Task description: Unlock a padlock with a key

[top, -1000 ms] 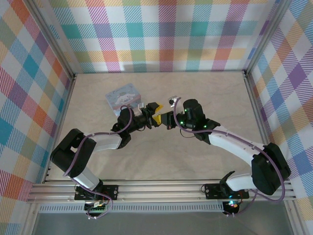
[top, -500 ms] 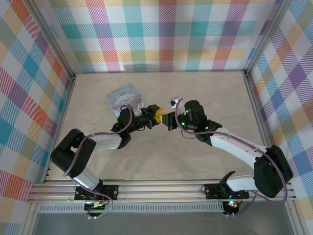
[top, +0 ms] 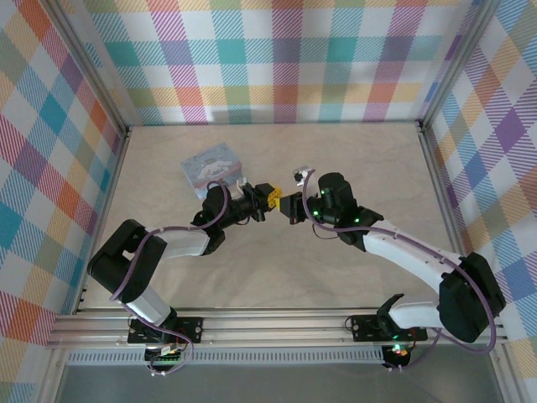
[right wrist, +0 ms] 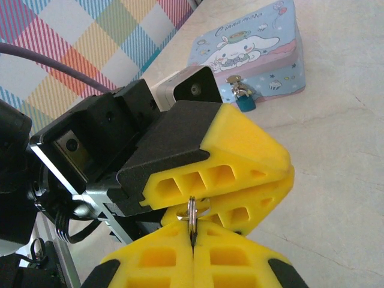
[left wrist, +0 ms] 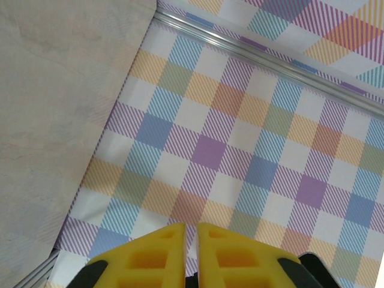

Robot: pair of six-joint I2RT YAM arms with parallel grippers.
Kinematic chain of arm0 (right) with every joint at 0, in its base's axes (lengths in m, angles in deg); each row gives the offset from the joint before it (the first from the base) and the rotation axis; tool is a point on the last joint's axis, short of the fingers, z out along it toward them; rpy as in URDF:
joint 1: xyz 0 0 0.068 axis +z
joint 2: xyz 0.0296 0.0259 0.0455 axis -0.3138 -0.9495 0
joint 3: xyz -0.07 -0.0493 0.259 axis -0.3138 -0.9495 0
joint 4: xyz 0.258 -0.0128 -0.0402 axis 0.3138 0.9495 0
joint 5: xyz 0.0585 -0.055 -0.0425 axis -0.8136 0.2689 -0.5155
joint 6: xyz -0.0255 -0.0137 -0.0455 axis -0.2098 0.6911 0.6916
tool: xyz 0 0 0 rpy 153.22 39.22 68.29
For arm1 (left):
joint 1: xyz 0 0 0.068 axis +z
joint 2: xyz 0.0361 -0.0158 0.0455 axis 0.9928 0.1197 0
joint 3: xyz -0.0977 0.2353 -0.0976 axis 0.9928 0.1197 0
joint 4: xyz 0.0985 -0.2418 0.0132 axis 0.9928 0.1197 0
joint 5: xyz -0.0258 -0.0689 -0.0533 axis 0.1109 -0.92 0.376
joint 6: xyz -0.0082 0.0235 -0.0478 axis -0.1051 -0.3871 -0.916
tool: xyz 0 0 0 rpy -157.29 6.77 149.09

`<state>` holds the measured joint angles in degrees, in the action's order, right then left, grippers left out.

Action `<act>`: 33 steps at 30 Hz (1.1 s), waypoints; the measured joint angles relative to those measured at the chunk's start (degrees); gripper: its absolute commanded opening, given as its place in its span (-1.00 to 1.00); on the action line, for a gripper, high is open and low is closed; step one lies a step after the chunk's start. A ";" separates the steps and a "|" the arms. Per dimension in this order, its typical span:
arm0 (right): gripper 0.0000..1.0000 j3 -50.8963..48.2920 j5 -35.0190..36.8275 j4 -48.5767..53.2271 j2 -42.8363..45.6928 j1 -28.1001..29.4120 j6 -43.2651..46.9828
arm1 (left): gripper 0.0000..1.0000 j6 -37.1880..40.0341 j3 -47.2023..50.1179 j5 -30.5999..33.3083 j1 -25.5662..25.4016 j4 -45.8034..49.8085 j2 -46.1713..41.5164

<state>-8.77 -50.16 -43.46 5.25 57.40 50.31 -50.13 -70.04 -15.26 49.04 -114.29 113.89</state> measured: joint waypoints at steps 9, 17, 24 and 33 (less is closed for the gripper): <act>-1.00 -0.66 0.24 1.03 0.46 0.04 0.00 | -0.96 0.07 0.17 0.50 0.00 -0.04 0.00; -0.77 -2.19 0.79 1.29 2.23 0.13 -0.02 | -1.00 4.00 0.11 0.39 -0.33 0.22 -0.04; -0.26 -5.55 -3.52 0.46 8.04 -2.12 -0.52 | -1.00 21.29 -2.60 2.21 -0.26 12.57 -4.39; 0.08 -7.10 -15.52 -9.97 11.65 -8.39 -6.95 | -1.00 43.08 -9.20 4.04 -1.84 21.27 -13.33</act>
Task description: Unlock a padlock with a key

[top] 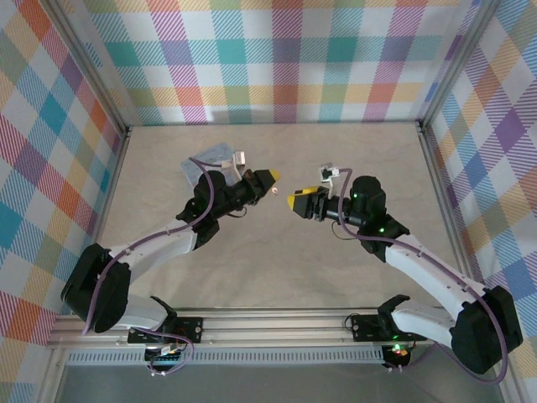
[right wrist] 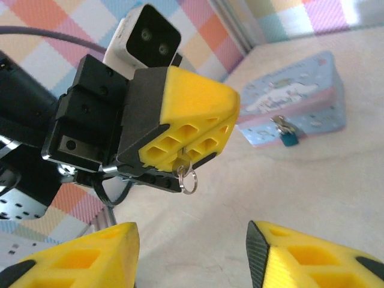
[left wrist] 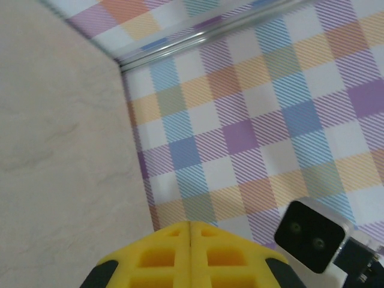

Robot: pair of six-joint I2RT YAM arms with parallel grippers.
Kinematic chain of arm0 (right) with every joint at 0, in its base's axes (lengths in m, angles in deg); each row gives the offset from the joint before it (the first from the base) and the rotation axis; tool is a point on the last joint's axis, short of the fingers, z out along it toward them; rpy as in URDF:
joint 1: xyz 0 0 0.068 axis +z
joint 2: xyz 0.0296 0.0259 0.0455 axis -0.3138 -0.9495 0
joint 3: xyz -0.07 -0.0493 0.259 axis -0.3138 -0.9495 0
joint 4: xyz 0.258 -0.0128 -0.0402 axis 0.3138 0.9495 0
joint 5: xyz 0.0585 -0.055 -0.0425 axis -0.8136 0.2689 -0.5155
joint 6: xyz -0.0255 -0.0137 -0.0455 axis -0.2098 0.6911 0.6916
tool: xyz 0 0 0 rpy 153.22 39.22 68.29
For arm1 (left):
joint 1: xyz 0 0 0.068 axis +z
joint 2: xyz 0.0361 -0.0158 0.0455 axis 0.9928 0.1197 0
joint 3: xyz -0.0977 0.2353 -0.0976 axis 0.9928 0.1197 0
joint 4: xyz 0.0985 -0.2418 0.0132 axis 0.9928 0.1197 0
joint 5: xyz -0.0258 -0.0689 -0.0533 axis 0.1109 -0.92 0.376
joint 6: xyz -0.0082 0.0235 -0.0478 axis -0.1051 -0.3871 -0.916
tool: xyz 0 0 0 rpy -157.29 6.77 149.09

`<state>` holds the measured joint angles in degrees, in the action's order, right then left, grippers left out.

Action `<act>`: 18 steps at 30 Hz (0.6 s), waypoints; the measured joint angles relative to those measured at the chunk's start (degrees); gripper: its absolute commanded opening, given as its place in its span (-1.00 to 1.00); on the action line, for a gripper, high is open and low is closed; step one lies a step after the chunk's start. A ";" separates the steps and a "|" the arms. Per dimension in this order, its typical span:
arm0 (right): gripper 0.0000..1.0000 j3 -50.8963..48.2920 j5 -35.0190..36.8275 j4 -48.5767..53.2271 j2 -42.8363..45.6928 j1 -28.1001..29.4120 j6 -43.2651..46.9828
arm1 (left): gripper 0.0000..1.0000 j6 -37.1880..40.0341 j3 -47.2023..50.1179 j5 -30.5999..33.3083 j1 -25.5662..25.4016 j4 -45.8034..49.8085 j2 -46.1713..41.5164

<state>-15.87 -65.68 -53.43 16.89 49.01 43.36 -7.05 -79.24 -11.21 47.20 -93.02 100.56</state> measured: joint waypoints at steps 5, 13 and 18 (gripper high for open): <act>0.10 0.17 -5.05 -5.86 -1.16 0.00 -3.69 | -1.00 4.44 -0.48 -0.04 -1.77 0.00 -0.35; 0.07 0.20 -7.28 -10.38 -4.74 0.00 -7.15 | -1.00 5.49 -0.55 -0.04 -2.32 -0.04 -0.35; 0.03 0.20 -7.23 -10.86 -5.20 0.00 -7.80 | -1.00 5.46 -0.52 0.00 -2.32 -0.17 -0.35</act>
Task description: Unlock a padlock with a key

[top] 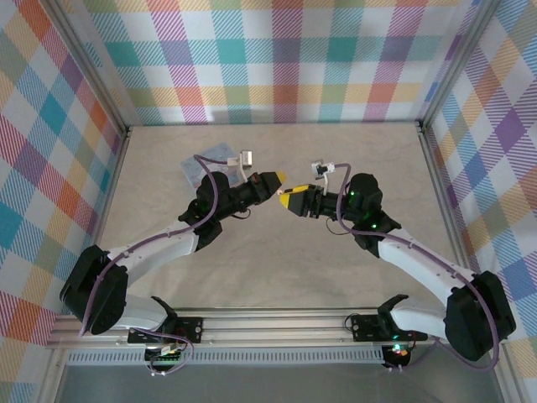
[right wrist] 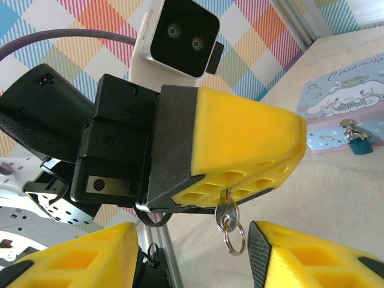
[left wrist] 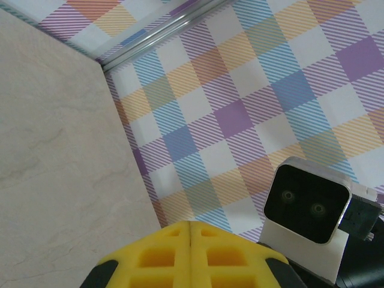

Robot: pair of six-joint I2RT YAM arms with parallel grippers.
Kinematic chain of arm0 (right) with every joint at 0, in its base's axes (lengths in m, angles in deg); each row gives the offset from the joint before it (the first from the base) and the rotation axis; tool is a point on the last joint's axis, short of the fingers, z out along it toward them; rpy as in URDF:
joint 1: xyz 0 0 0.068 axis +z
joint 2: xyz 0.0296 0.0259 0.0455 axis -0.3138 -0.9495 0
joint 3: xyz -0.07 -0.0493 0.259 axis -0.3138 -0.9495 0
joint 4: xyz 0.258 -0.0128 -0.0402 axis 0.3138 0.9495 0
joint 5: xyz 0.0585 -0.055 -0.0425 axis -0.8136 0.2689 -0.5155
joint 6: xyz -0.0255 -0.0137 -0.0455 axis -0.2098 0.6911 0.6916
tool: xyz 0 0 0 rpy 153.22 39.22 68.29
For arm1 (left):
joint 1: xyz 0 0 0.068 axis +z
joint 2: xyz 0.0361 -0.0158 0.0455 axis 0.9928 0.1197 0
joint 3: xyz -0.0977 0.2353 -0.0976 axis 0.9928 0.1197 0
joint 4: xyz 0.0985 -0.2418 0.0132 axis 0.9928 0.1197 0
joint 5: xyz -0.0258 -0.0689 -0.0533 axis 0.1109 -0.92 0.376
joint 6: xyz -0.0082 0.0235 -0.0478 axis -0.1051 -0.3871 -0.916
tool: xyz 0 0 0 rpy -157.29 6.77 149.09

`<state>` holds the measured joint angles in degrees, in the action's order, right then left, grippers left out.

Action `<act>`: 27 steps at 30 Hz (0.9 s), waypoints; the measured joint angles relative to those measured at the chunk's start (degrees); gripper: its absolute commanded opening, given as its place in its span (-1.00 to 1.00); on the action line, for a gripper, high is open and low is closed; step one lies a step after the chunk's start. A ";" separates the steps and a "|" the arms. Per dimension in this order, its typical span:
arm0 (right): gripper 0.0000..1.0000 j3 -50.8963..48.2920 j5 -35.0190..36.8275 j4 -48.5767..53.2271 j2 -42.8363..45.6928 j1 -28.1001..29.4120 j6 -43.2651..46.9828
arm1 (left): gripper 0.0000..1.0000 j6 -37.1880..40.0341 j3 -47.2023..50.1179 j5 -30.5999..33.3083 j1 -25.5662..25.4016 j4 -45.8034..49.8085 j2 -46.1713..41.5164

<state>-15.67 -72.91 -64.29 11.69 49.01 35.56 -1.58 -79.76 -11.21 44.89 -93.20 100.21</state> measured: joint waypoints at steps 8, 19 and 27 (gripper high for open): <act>-0.05 0.00 0.02 -0.22 -2.80 0.00 -1.75 | -1.00 -0.02 0.00 0.02 0.00 -0.74 0.00; -0.23 0.04 0.04 -2.54 -3.39 0.00 -4.04 | -1.00 -0.04 0.07 0.02 0.00 -2.03 0.04; -0.43 0.46 -0.02 -3.26 -4.50 0.00 -5.84 | -1.00 -0.04 0.24 0.04 -0.04 -2.49 0.04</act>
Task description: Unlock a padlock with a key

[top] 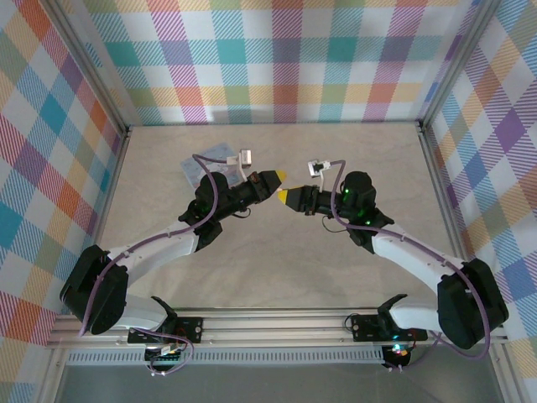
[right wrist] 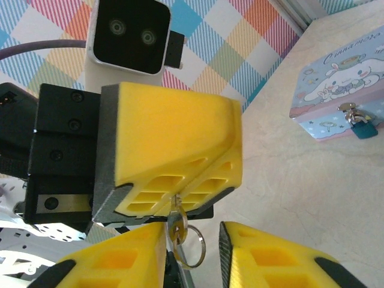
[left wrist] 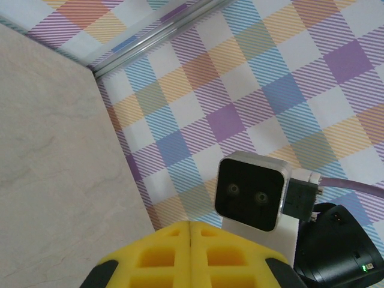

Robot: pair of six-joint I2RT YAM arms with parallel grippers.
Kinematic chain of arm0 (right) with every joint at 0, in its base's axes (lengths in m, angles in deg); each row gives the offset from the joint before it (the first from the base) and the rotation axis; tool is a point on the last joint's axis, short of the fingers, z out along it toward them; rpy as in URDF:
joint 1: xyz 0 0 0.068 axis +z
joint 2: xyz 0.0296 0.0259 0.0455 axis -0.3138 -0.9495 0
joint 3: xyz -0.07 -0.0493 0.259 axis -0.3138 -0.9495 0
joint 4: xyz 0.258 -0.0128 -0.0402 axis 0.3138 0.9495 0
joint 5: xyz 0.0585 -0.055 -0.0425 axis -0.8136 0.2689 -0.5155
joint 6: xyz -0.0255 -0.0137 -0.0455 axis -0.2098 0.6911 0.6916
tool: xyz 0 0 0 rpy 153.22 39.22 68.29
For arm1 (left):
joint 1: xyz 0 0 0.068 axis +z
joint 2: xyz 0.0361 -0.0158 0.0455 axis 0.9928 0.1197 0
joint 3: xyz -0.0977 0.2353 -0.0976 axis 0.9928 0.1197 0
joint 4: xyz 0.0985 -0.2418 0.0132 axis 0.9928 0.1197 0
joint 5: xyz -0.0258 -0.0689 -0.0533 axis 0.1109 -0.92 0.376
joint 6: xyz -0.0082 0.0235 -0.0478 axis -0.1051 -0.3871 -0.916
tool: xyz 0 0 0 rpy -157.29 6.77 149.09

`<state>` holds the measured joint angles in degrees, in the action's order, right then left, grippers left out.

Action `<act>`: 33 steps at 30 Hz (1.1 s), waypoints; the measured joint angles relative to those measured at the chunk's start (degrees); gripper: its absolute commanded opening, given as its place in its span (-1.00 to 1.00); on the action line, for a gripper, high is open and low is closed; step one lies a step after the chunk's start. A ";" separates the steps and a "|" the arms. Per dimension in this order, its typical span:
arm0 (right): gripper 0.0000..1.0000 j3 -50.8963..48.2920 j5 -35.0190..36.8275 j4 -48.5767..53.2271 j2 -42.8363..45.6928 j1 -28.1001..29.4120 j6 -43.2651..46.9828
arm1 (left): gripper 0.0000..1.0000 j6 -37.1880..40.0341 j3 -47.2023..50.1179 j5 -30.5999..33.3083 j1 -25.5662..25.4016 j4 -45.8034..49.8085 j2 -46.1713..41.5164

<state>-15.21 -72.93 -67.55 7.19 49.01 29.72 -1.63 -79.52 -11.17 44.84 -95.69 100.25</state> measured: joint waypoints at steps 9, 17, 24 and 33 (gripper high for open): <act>-0.58 0.28 -0.02 -1.46 -0.31 0.04 -1.49 | -1.00 -0.02 0.04 0.48 0.00 -0.61 0.02; -0.87 0.63 -0.22 -1.86 -0.68 0.04 -2.69 | -1.00 0.00 0.42 1.11 0.00 -1.03 0.02; -1.00 0.63 0.39 -0.26 -0.50 0.07 -1.97 | -0.86 -0.02 1.01 1.55 0.00 -1.25 0.02; -1.00 1.01 4.85 12.70 4.22 0.09 6.80 | -0.07 1.05 1.55 3.30 -0.26 2.58 -1.55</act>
<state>-14.21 -68.08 -54.85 11.41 49.10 36.52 -0.58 -77.97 -7.87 44.58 -93.11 98.70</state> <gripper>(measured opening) 0.066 0.433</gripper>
